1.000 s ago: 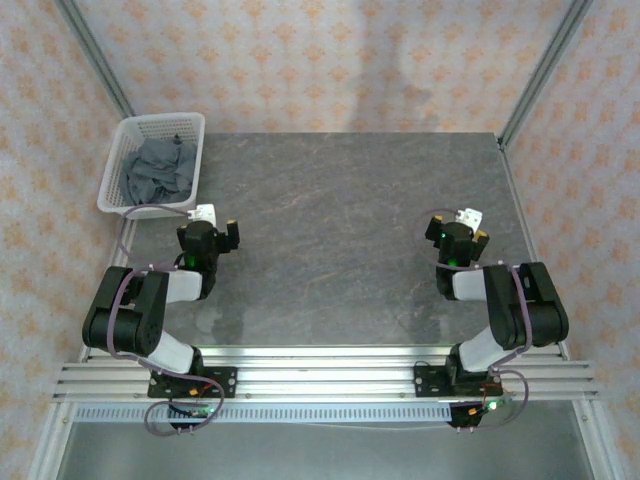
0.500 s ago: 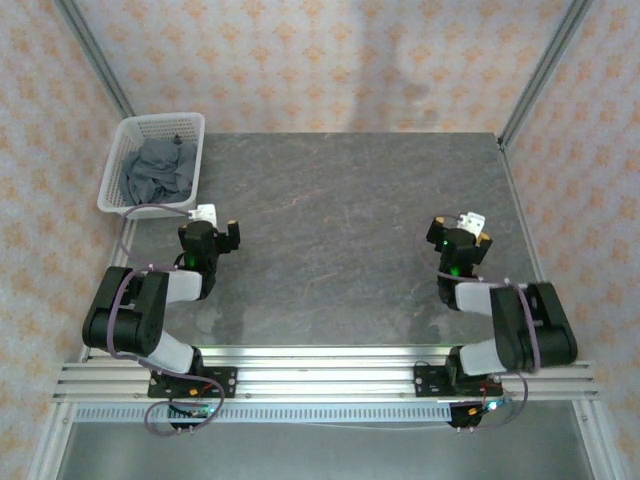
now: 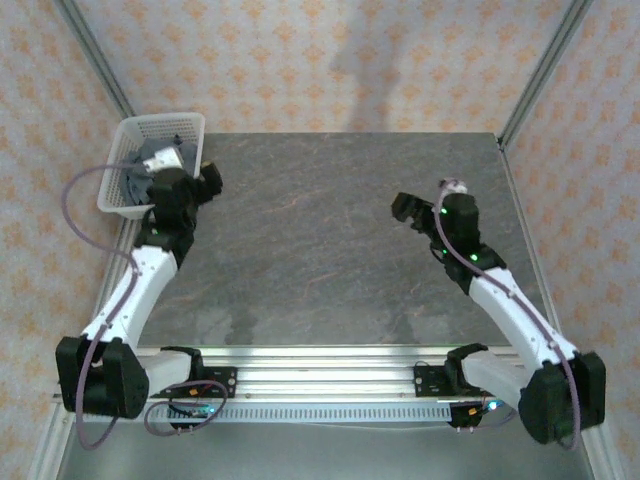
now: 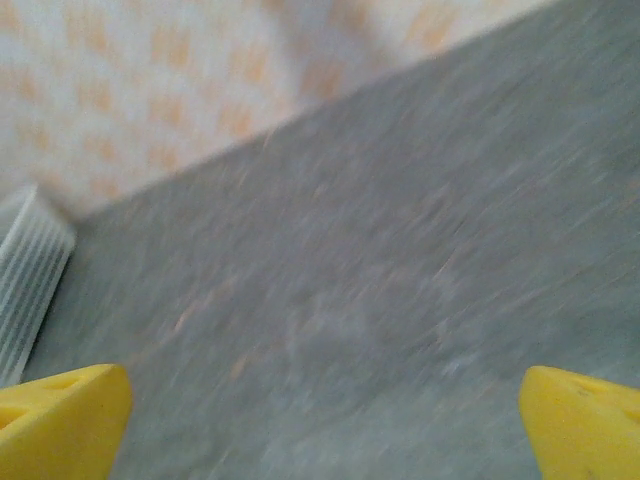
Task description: Fold the inside-out t-shirt
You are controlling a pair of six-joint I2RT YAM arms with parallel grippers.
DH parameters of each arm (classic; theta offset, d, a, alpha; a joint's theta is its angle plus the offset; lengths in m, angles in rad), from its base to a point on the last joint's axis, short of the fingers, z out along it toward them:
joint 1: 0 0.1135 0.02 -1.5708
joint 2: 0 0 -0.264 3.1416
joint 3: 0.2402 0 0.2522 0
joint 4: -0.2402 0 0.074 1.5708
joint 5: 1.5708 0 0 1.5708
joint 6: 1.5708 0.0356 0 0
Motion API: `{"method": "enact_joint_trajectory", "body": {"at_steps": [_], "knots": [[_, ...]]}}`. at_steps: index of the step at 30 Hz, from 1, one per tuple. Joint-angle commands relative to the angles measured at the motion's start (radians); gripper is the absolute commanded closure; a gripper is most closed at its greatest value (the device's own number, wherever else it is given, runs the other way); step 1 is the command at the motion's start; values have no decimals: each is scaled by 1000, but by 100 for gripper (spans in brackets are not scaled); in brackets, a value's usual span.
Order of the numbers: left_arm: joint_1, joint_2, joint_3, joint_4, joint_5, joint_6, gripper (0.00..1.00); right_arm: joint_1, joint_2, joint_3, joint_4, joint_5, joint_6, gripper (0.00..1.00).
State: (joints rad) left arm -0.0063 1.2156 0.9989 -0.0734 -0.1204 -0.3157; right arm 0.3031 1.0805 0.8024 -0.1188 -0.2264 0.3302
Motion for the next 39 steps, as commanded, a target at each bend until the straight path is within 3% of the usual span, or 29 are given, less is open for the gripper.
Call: {"method": "enact_joint_trajectory", "body": {"at_steps": [1,6,13,18,19,20,21,22,23,30,34,39], "knots": [[109,135,157,-352,60,-229,0,118,74,162,-304,-96,13,1],[209,396,453,-441,101,-292,5,226,163,277,-411,-64,29,1],[279,925,1074,-718,262,-273,8,243,164,264,-416,-27,73,1],[307,1149,1329,-710,384,-291,7,244,147,254,-428,-26,93,1],[310,1173,1359,-703,404,-292,16,245,143,257,-437,-21,94,1],[312,1189,1381,-693,429,-289,36,245,136,262,-450,-10,94,1],[314,1197,1395,-686,454,-281,61,245,129,266,-459,0,93,1],[318,1198,1407,-684,477,-272,95,245,120,272,-474,13,88,1],[321,1185,1412,-685,496,-260,100,245,110,276,-487,25,80,1],[292,828,1330,-566,562,-249,100,245,48,267,-466,89,81,1],[206,651,1443,-571,567,-225,100,245,45,270,-434,95,100,1],[106,557,1561,-578,584,-213,100,245,39,259,-423,105,104,1]]}}
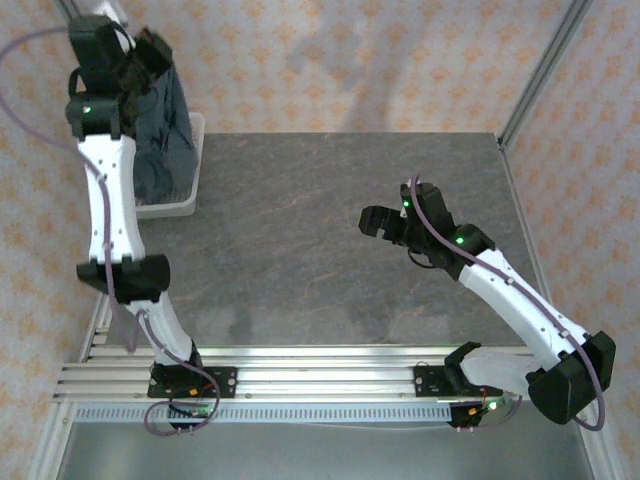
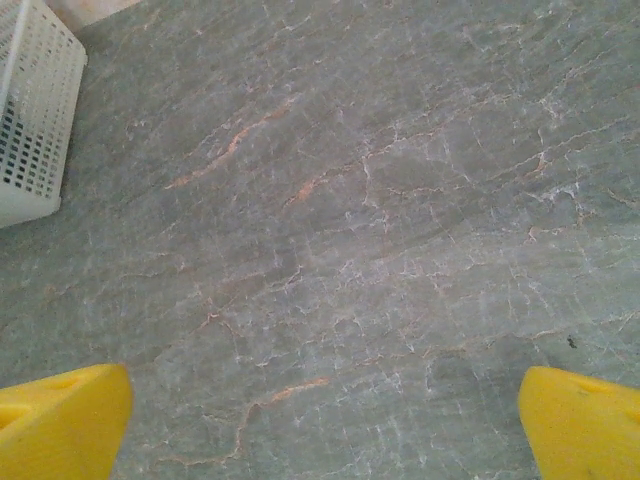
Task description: Fold the inside-out t-shirt
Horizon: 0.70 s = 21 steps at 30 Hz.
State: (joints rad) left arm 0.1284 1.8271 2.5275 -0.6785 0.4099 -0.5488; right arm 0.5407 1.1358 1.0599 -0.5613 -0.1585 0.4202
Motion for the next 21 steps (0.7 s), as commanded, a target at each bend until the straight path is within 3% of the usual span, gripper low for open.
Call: {"method": "enact_joint_trajectory", "body": {"at_steps": [1,5,9,12,17,18,21], "knots": [[-39,-69,33,27,65,-8,100,7,-21,-5,17,39,15,1],[-123,-124,-72,11,80,22,100,7,-43,-45,35,50,31,1],[-236,-205,-419,74,-14,107,100,7,-53,-82,66,63,55,1],[-270,-249,-717,191,-67,82,100,6,-55,-95,65,102,94,1],[-303,-280,-1022,295,-165,69,100,5,-41,-104,65,80,99,1],[-303,-289,-1066,290,-192,64,98,4,-31,-103,65,68,94,1],[-302,-341,-1181,285,-250,66,81,5,4,-105,64,14,86,1]]}}
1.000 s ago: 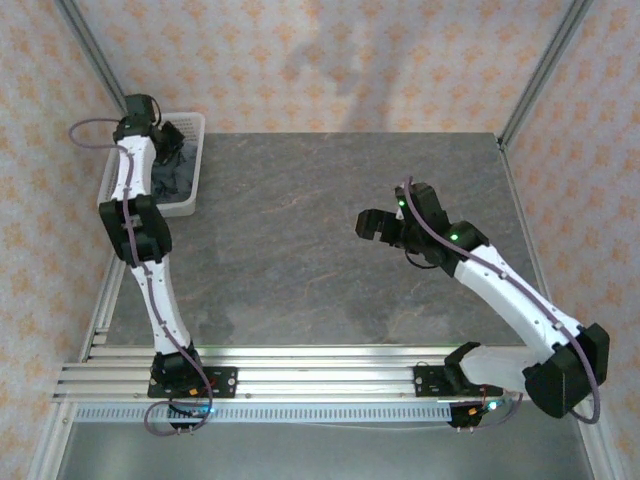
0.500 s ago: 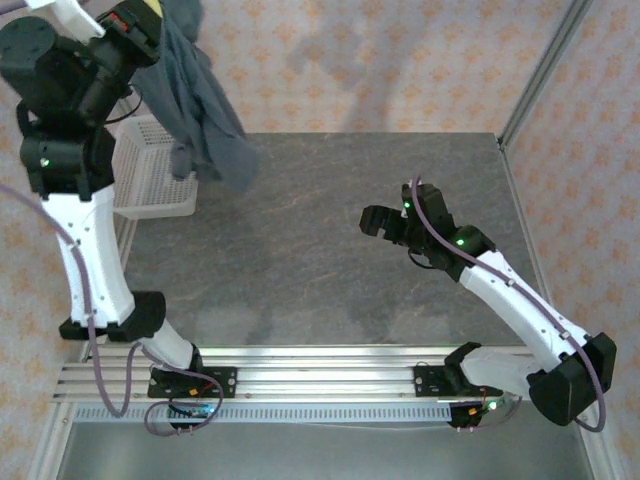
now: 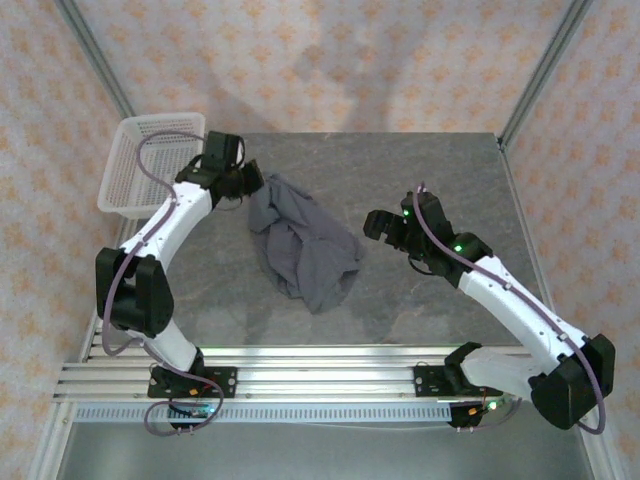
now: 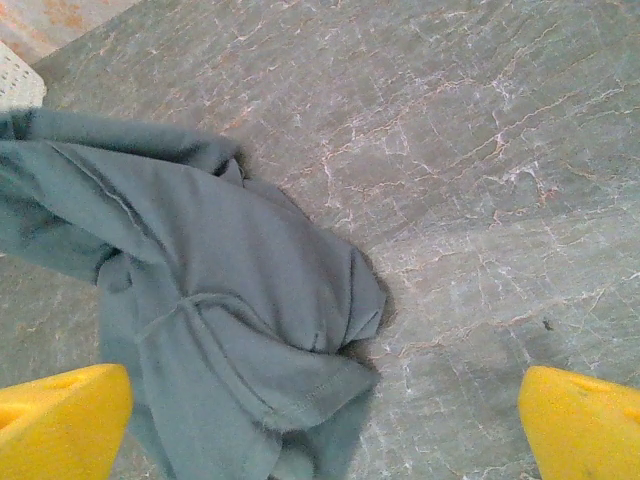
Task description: Fold the inside-out t-shirt
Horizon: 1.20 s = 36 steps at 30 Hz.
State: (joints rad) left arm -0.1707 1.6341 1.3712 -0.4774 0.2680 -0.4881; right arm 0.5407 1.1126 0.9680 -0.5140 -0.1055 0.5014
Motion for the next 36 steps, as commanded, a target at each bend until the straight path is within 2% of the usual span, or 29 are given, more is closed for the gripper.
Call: {"method": "enact_joint_trajectory", "body": {"at_steps": [1,4,7,9,12,13,15,18,19,21,22,28,30,31,34,35,36], "knots": [[-4,-169,-53,77,-123,8,79,7,40,-24,29,-70,6,1],[-6,-233,-146,50,-169,8,67,44,105,-59,83,-177,17,0],[-6,-273,-213,21,-238,6,56,140,180,-65,101,-148,27,2],[-7,-285,-235,-9,-264,9,55,199,241,-66,123,-139,36,3],[-9,-294,-298,43,-229,32,54,265,337,-65,164,-93,49,4],[-9,-283,-306,51,-231,32,54,279,370,-62,186,-80,46,8],[-8,-247,-283,15,-241,34,54,288,421,-49,210,-61,47,28],[-8,-221,-267,-2,-253,29,54,287,430,-54,219,29,61,52],[-8,-222,-274,9,-253,29,54,287,409,-74,245,44,54,63],[-9,-227,-285,22,-256,33,54,286,349,-109,263,78,47,92],[-8,-227,-284,18,-260,36,54,286,307,-128,262,103,46,100],[-8,-227,-283,9,-249,57,53,228,33,-242,164,231,60,100],[-8,-230,-288,18,-223,57,52,195,-38,-290,194,198,62,100],[-9,-232,-290,25,-205,55,52,183,-52,-308,229,141,57,98],[-8,-237,-304,55,-155,45,51,179,20,-300,317,-80,112,57],[-9,-242,-313,70,-139,40,50,180,59,-294,363,-144,172,47],[-8,-246,-321,80,-129,37,50,180,101,-302,423,-185,244,43]]}}
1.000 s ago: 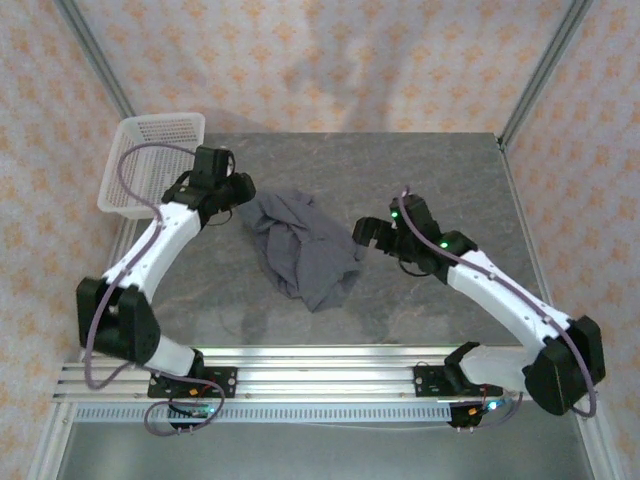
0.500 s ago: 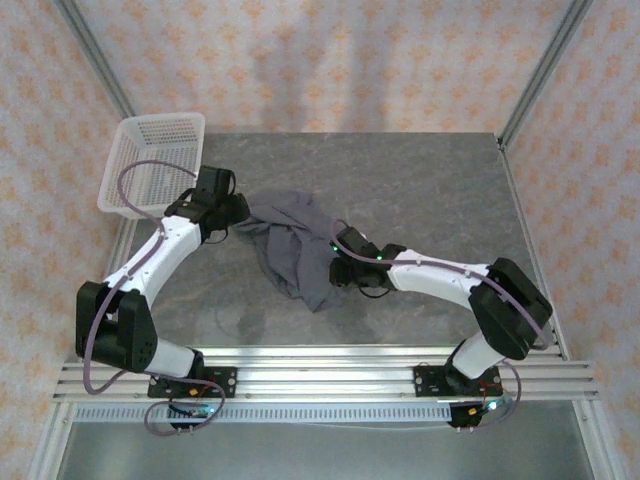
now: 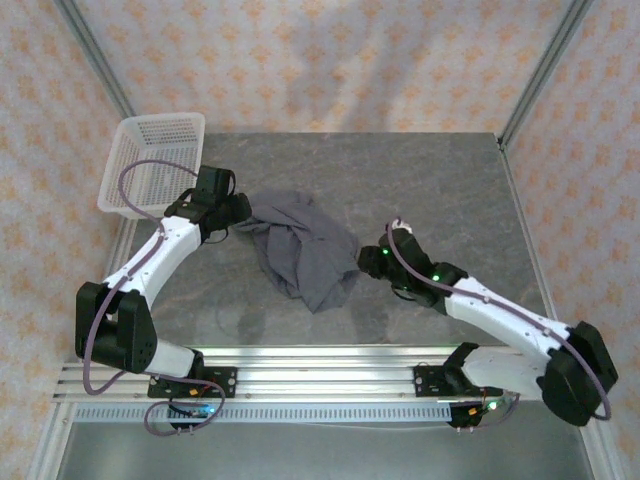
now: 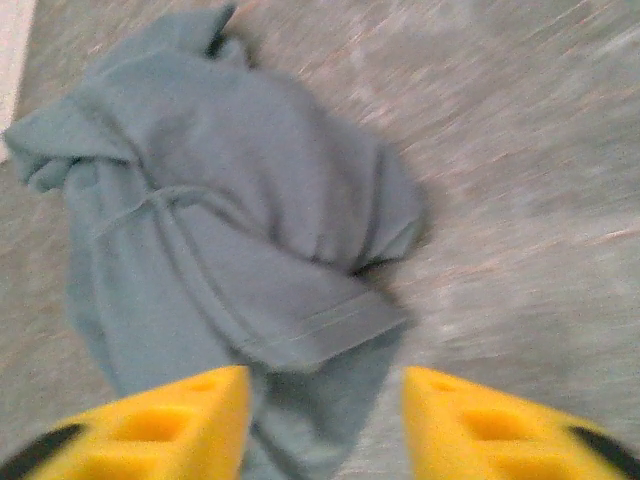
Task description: Fold the inside-out t-shirt
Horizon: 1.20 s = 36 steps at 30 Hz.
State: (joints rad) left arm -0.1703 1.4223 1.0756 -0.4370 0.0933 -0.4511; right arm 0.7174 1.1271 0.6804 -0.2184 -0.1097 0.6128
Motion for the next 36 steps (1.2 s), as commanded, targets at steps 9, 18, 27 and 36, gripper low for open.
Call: {"method": "enact_joint_trajectory", "body": {"at_steps": [9,18,27,36], "knots": [[-9,-97,-89,74,79,8,49,-17,284,-143,614,-194,524,38],[-9,-75,-89,75,91,10,48,-26,275,-145,632,-163,518,62],[-9,-56,-86,99,109,-4,48,-26,338,-110,678,-254,509,71],[-9,-73,-94,80,71,6,48,-29,267,-111,618,-227,479,100]]}}
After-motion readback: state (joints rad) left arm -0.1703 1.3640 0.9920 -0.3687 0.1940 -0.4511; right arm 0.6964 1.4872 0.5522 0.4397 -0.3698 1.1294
